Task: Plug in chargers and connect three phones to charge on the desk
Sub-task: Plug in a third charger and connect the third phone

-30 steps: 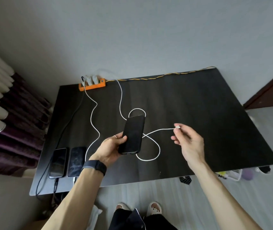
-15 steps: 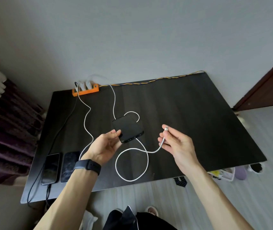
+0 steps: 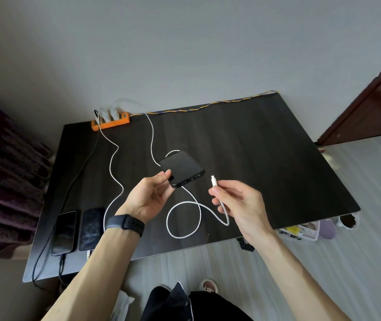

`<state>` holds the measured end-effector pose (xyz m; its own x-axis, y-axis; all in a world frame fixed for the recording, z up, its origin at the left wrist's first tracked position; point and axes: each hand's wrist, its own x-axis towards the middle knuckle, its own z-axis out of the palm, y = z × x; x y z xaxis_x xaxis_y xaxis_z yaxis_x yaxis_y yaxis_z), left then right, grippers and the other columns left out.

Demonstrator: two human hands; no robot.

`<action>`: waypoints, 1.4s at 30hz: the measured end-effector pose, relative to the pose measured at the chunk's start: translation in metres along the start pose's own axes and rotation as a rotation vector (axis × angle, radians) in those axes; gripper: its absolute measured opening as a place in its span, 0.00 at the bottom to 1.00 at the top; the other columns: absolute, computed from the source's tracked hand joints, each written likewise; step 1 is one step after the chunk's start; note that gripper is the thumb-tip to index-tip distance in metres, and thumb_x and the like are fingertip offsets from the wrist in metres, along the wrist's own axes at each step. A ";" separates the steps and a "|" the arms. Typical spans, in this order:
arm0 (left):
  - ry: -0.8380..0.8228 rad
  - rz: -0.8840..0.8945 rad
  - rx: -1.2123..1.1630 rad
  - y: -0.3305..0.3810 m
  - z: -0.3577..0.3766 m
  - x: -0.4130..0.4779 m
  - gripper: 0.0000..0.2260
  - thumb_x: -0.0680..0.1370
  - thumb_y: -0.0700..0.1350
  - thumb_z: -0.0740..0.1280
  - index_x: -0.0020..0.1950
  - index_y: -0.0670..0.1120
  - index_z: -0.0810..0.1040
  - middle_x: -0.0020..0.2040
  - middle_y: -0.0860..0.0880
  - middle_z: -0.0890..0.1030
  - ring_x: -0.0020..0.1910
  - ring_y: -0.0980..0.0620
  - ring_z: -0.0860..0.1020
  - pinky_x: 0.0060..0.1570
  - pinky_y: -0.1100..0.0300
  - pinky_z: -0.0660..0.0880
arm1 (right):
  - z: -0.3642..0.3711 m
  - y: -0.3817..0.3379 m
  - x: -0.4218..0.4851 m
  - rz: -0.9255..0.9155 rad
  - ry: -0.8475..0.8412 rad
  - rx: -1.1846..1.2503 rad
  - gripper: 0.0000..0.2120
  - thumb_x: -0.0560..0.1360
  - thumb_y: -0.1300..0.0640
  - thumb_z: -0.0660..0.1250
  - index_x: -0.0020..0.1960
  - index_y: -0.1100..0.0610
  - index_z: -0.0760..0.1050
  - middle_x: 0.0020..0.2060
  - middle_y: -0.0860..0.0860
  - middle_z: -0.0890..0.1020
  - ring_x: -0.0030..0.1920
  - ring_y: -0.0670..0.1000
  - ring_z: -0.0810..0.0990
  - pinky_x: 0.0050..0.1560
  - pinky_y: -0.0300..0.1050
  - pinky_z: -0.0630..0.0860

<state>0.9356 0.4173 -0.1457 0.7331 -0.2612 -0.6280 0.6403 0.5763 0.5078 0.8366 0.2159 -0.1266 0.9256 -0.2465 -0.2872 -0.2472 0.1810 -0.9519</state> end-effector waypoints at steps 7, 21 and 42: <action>-0.007 -0.025 0.034 -0.004 0.032 -0.007 0.13 0.77 0.34 0.68 0.61 0.38 0.77 0.55 0.44 0.83 0.49 0.49 0.85 0.40 0.61 0.82 | -0.013 -0.025 0.018 -0.500 0.324 -0.622 0.07 0.79 0.51 0.68 0.47 0.50 0.83 0.36 0.45 0.85 0.34 0.49 0.79 0.36 0.44 0.74; -0.042 -0.003 -0.087 0.001 0.060 -0.016 0.08 0.78 0.32 0.65 0.56 0.36 0.78 0.52 0.39 0.84 0.50 0.45 0.85 0.42 0.58 0.83 | 0.015 -0.012 0.006 -0.389 0.238 -0.330 0.07 0.81 0.55 0.65 0.44 0.53 0.77 0.30 0.41 0.77 0.31 0.43 0.73 0.34 0.39 0.70; -0.053 -0.014 0.002 -0.018 0.061 -0.018 0.07 0.77 0.32 0.66 0.54 0.37 0.79 0.58 0.41 0.82 0.50 0.47 0.85 0.44 0.59 0.83 | 0.024 -0.003 -0.003 -0.323 0.254 -0.191 0.08 0.80 0.54 0.65 0.43 0.54 0.75 0.27 0.44 0.74 0.29 0.45 0.70 0.31 0.38 0.69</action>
<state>0.9251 0.3641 -0.1075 0.7349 -0.3097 -0.6033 0.6512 0.5706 0.5003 0.8416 0.2391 -0.1208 0.8702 -0.4916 0.0333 -0.0277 -0.1162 -0.9928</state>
